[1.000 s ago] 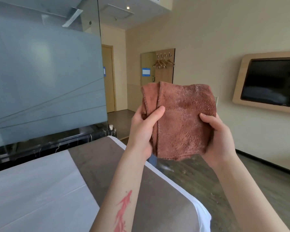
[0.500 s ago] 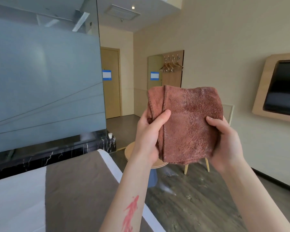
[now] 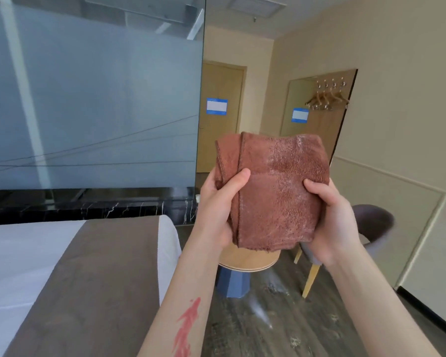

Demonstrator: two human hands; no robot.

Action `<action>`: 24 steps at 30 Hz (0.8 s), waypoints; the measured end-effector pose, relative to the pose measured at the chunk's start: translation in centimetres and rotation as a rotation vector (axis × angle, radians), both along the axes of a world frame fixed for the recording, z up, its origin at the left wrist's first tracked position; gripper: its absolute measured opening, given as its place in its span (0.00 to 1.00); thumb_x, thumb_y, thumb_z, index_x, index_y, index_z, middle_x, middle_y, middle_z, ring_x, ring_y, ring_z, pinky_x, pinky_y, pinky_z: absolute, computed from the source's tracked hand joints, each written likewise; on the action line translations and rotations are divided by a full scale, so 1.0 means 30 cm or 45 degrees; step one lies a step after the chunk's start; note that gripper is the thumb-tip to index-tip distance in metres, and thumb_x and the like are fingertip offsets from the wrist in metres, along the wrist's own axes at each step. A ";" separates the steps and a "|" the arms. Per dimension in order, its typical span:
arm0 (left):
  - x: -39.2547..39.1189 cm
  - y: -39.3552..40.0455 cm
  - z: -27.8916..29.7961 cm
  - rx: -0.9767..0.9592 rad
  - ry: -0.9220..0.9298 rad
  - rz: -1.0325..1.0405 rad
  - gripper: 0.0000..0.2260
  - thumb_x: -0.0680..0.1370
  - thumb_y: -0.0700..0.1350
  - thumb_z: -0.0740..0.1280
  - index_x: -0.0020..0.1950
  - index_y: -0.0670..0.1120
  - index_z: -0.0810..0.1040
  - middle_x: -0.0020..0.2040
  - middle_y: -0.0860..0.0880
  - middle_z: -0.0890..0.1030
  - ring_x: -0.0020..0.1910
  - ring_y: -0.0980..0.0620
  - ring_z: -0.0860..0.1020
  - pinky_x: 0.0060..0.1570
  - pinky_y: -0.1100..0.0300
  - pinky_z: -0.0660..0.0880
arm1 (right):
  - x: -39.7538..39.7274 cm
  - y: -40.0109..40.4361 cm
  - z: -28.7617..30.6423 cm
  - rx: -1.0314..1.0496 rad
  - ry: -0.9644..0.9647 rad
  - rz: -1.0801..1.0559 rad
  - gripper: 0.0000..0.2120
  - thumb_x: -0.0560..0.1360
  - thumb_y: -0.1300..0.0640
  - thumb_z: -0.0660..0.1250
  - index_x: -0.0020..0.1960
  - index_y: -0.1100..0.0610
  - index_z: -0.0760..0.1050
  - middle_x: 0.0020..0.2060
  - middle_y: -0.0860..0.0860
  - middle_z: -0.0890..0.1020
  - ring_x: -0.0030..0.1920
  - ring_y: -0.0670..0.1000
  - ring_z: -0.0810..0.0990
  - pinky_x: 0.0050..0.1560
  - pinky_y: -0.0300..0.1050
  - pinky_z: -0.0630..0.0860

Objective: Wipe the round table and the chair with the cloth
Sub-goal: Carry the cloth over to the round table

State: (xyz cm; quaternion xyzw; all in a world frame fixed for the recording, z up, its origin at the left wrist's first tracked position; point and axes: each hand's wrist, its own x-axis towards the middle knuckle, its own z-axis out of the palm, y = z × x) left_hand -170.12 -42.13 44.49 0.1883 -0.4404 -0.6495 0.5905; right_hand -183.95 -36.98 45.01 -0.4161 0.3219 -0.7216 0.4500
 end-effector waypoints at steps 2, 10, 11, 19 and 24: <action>-0.105 -0.006 0.005 0.030 0.005 0.035 0.11 0.75 0.40 0.67 0.57 0.48 0.77 0.55 0.45 0.82 0.53 0.47 0.81 0.52 0.51 0.79 | -0.108 -0.022 0.007 0.000 -0.002 0.042 0.14 0.74 0.62 0.59 0.52 0.48 0.79 0.49 0.50 0.85 0.55 0.55 0.81 0.56 0.58 0.75; -0.403 -0.143 -0.008 0.075 -0.022 0.112 0.13 0.75 0.40 0.68 0.58 0.48 0.77 0.57 0.44 0.81 0.56 0.45 0.80 0.56 0.48 0.77 | -0.426 -0.190 -0.013 0.027 -0.017 0.167 0.14 0.75 0.62 0.58 0.53 0.48 0.78 0.45 0.48 0.86 0.48 0.50 0.83 0.46 0.51 0.77; -0.431 -0.170 -0.014 0.080 -0.027 0.125 0.12 0.75 0.40 0.68 0.57 0.49 0.77 0.57 0.44 0.81 0.56 0.45 0.80 0.57 0.47 0.77 | -0.457 -0.221 -0.023 0.037 -0.018 0.179 0.14 0.75 0.62 0.58 0.53 0.48 0.78 0.45 0.47 0.86 0.47 0.50 0.83 0.46 0.51 0.77; -0.632 -0.500 -0.055 0.072 -0.036 0.165 0.11 0.74 0.40 0.68 0.56 0.49 0.78 0.56 0.45 0.82 0.55 0.45 0.80 0.55 0.47 0.77 | -0.663 -0.558 -0.064 0.045 -0.056 0.223 0.15 0.75 0.62 0.59 0.54 0.47 0.78 0.46 0.48 0.86 0.48 0.51 0.84 0.45 0.51 0.78; -0.738 -0.820 -0.039 0.074 -0.014 0.159 0.16 0.74 0.40 0.68 0.62 0.47 0.76 0.58 0.44 0.81 0.56 0.45 0.80 0.56 0.47 0.77 | -0.763 -0.876 -0.043 0.025 -0.054 0.208 0.15 0.74 0.62 0.59 0.52 0.47 0.78 0.45 0.47 0.86 0.46 0.50 0.85 0.44 0.50 0.78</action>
